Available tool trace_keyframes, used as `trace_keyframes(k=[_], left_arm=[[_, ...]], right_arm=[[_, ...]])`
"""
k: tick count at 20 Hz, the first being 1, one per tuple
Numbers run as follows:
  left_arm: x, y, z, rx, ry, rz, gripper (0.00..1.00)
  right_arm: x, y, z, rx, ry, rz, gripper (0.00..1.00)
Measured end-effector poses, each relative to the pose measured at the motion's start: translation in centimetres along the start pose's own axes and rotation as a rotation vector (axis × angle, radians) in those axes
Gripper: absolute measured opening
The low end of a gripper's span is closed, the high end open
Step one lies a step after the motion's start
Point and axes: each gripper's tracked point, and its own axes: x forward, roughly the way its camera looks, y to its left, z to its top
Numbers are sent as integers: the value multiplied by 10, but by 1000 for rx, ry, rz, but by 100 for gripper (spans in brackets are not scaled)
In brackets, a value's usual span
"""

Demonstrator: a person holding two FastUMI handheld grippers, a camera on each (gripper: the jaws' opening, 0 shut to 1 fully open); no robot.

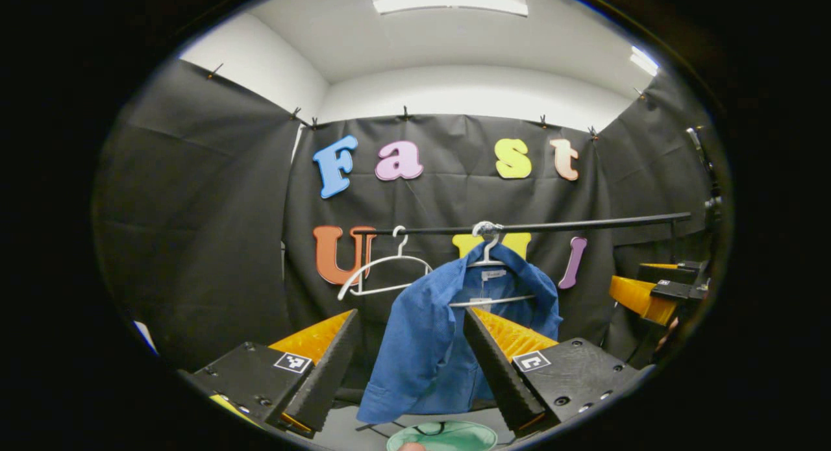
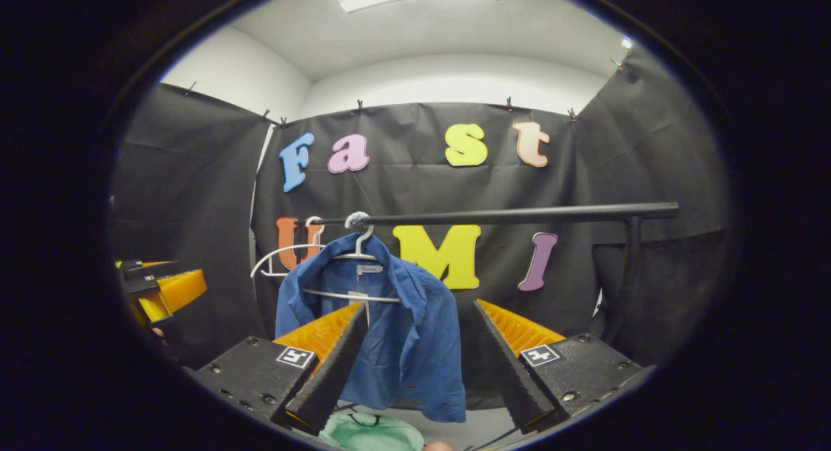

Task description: Grasp the clothes on the hanger with both hands and then place them into the laundry hamper below.

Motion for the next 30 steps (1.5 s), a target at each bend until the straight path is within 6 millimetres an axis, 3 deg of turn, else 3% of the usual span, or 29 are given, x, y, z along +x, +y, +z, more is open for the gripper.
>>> trace_keyframes(k=[2,3,7,9,10,14,18,21,22,24,25,26,30], left_arm=[[15,-4,-19,-7,19,-43,96],[24,-6,-28,-8,27,-67,100],[61,-15,-64,-4,65,-127,100],[80,-19,-81,-16,88,-126,91],[89,-20,-88,-22,95,-125,100],[125,-29,-114,-5,101,-103,100],[158,-37,-133,6,107,-77,96],[177,-39,-154,-6,159,-43,100],[182,-39,-159,-14,167,-35,95],[192,-44,-166,-18,193,-42,95],[197,-45,-168,-16,199,-51,89],[200,-44,-167,-12,196,-46,74],[202,-22,-159,-6,187,25,27]], right_arm=[[14,7,-16,-8,25,-35,100],[21,10,-25,-12,40,-51,100],[52,16,-56,-20,108,-98,100],[72,17,-73,-15,135,-98,100],[84,19,-82,-13,143,-87,100],[135,11,-127,4,205,-79,99],[178,0,-148,75,226,-60,99],[199,-4,-163,105,273,-49,92],[203,-6,-166,113,281,-45,89],[208,-7,-172,139,296,-29,79],[211,-10,-173,150,301,-36,71],[212,-14,-173,160,303,-37,63],[215,-31,-172,200,308,-60,32]])
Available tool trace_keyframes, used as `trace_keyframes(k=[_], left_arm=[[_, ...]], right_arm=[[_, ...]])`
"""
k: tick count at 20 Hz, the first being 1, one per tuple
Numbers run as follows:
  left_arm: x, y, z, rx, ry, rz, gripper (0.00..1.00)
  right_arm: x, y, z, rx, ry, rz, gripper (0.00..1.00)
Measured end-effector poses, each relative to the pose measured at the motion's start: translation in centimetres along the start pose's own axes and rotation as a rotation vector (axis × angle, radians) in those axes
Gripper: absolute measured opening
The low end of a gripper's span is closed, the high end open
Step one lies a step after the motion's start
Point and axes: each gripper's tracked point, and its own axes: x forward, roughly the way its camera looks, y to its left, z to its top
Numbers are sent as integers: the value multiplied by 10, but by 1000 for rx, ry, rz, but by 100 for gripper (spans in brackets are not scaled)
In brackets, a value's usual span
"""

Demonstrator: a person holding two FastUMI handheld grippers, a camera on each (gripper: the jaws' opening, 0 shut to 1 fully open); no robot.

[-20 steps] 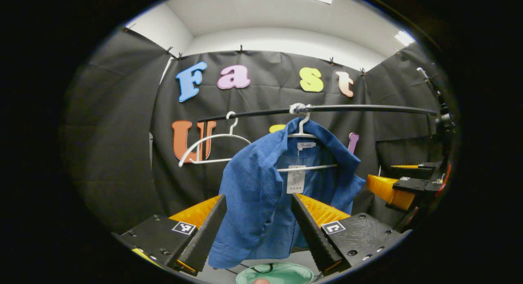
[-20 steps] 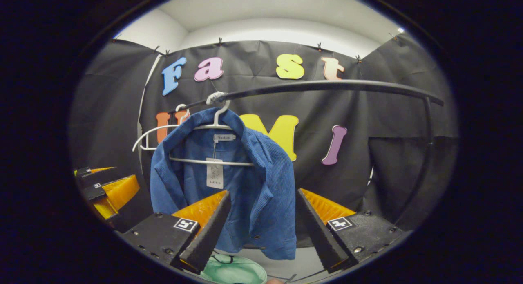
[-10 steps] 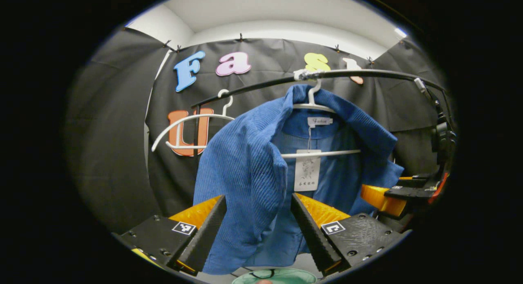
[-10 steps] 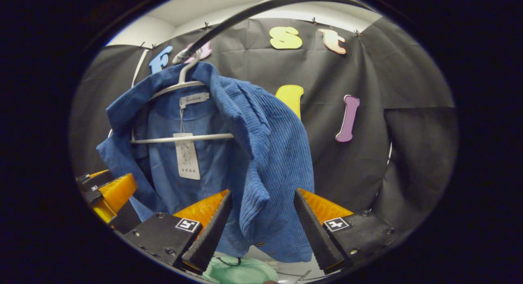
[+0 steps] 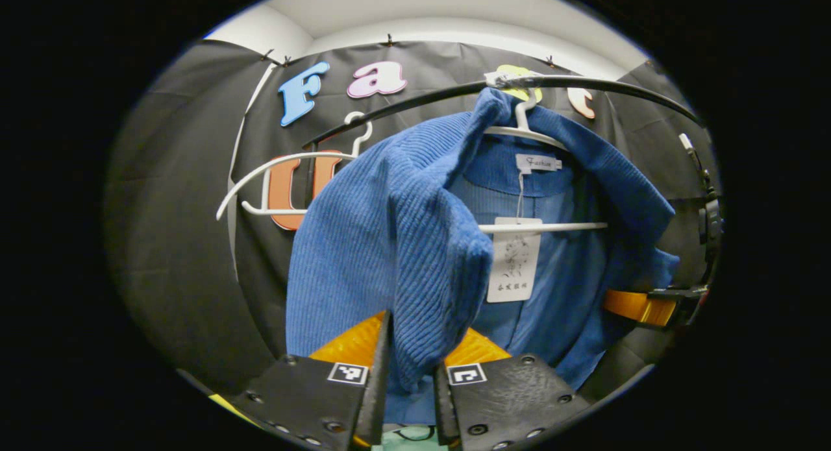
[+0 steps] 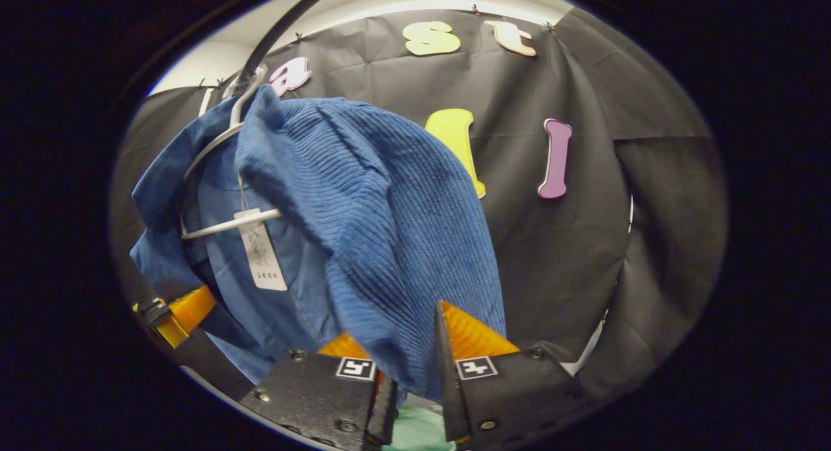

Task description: Grasp the clothes on the hanger with both hands and then place them into the laundry hamper below.

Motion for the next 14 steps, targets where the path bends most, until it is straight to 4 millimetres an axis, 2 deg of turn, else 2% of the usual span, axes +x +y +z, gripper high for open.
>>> trace_keyframes(k=[1,2,5,6,7,12,14], left_arm=[[1,3,2,-13,1,2,16],[1,1,3,-35,6,-20,4],[1,8,9,-88,8,-33,3],[-1,10,12,-103,10,-38,6],[0,15,15,-105,8,-28,3],[-5,42,47,-116,-44,20,3],[-3,53,57,-151,-58,37,7]], right_arm=[[0,-10,4,15,-14,-25,22],[-1,-20,7,40,-28,-45,18],[-6,-28,13,133,-34,-26,10],[-5,-33,19,153,-44,-29,10],[-5,-40,25,153,-59,-42,8],[-1,-57,55,172,-114,-56,8],[2,-63,66,218,-127,-44,8]])
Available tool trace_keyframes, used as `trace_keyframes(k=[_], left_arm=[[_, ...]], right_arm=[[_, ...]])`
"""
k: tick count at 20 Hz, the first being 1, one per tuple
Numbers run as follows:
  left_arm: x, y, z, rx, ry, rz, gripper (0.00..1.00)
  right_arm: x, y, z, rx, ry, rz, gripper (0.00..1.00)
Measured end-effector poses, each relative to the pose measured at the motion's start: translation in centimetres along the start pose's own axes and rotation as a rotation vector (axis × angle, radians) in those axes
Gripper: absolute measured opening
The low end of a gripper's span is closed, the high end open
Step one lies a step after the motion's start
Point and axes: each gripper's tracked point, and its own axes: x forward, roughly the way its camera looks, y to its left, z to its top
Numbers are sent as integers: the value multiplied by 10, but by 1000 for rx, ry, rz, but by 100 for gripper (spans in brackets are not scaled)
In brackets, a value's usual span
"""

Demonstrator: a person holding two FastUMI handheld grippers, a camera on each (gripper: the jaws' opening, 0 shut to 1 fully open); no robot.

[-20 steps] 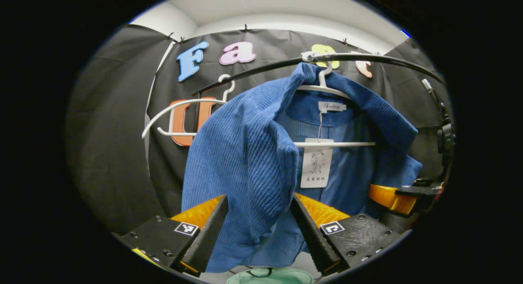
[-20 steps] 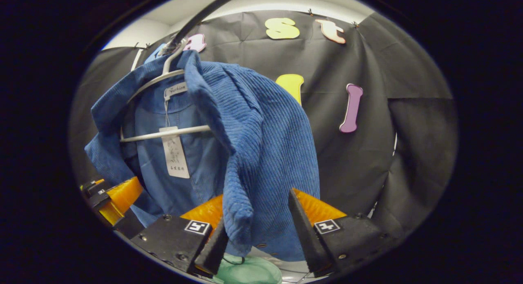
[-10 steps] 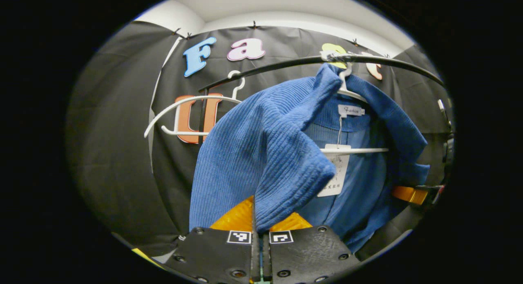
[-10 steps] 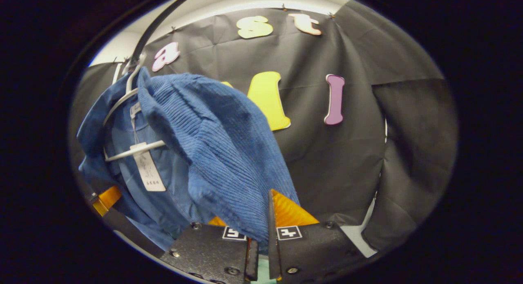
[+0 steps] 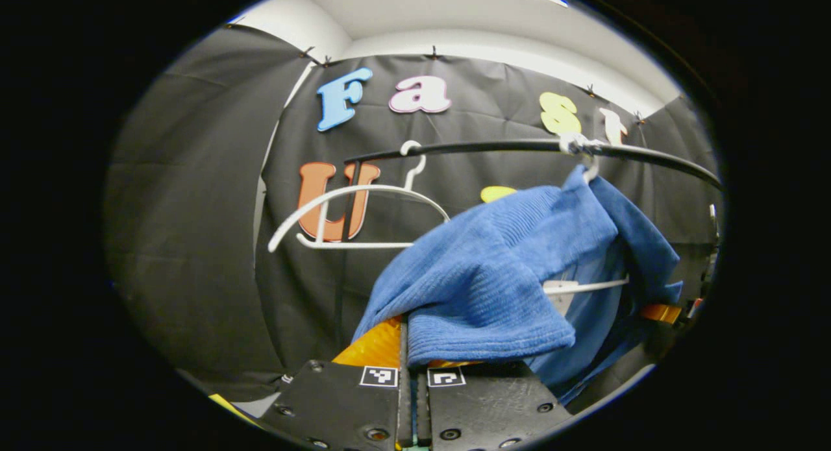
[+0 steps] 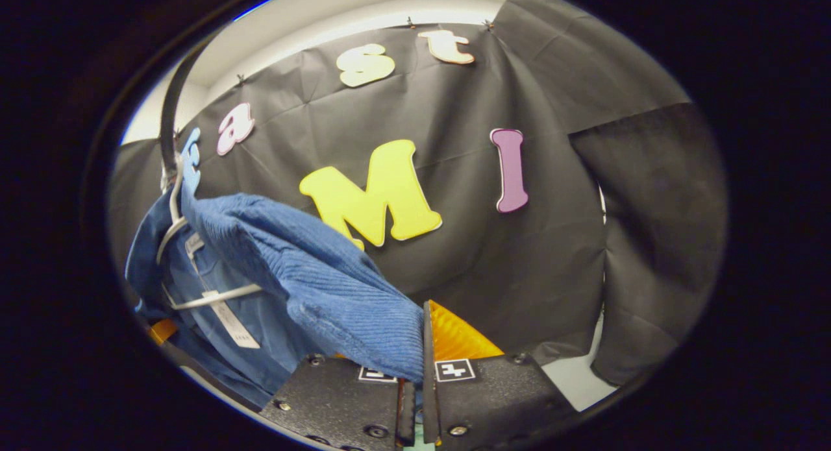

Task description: Grasp the clothes on the hanger with both hands and then place them into the laundry hamper below.

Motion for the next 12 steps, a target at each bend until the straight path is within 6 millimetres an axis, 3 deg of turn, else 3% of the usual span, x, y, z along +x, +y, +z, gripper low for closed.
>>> trace_keyframes(k=[3,7,10,11,12], left_arm=[[-2,14,21,-19,-27,23,3],[2,28,49,-38,-57,29,7],[5,34,61,-28,-65,30,7],[7,36,65,-20,-70,32,0],[7,38,70,-13,-71,30,3]], right_arm=[[5,-2,18,48,-20,15,7],[14,-3,38,69,-52,49,8],[22,0,47,95,-65,89,8],[25,0,50,111,-66,101,8],[29,-2,53,122,-68,108,8]])
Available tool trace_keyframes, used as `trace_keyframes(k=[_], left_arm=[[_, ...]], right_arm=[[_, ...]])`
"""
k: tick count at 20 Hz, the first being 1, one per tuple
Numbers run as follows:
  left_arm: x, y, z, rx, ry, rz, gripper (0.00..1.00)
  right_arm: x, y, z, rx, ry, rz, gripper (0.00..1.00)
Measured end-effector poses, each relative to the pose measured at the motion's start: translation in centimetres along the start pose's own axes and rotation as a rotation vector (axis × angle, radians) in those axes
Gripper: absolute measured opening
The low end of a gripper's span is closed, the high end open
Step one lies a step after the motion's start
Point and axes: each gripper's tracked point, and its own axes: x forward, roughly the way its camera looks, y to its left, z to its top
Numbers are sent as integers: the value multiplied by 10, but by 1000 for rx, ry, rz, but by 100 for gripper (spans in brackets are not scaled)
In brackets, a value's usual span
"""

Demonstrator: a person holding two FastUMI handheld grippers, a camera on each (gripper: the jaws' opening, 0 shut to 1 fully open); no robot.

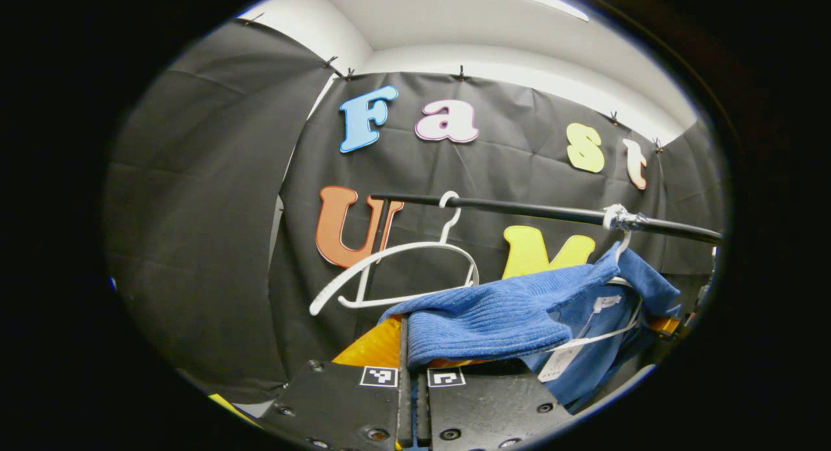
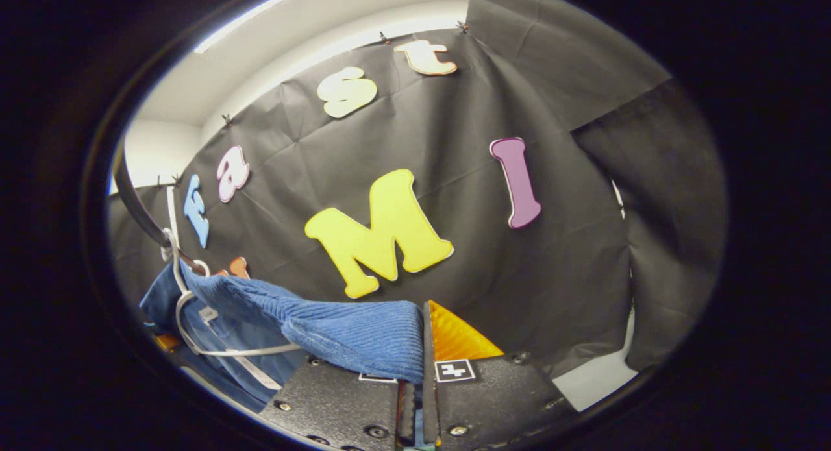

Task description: Grasp the clothes on the hanger with both hands and then place them into the laundry hamper below.

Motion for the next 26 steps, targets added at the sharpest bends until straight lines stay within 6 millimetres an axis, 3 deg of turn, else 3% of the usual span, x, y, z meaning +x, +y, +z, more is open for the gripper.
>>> trace_keyframes(k=[5,8,9,12,15,19,20,21,26], left_arm=[[7,7,20,24,5,-13,7],[16,13,12,19,44,-15,3],[17,18,10,25,53,-6,7],[26,25,17,46,51,0,3],[36,32,15,45,82,-19,6],[51,42,-2,63,147,-41,3],[53,41,-9,44,170,-55,7],[53,45,-14,48,187,-51,3],[49,60,-51,66,230,-7,3]], right_arm=[[19,-2,4,24,14,24,8],[27,2,0,49,30,48,8],[30,3,0,48,35,54,8],[38,4,-1,57,58,69,8],[45,9,-1,74,72,99,8],[62,-1,-13,72,137,74,9],[62,1,-21,83,167,82,8],[64,-2,-28,83,182,79,8],[67,-15,-60,72,246,48,9]])
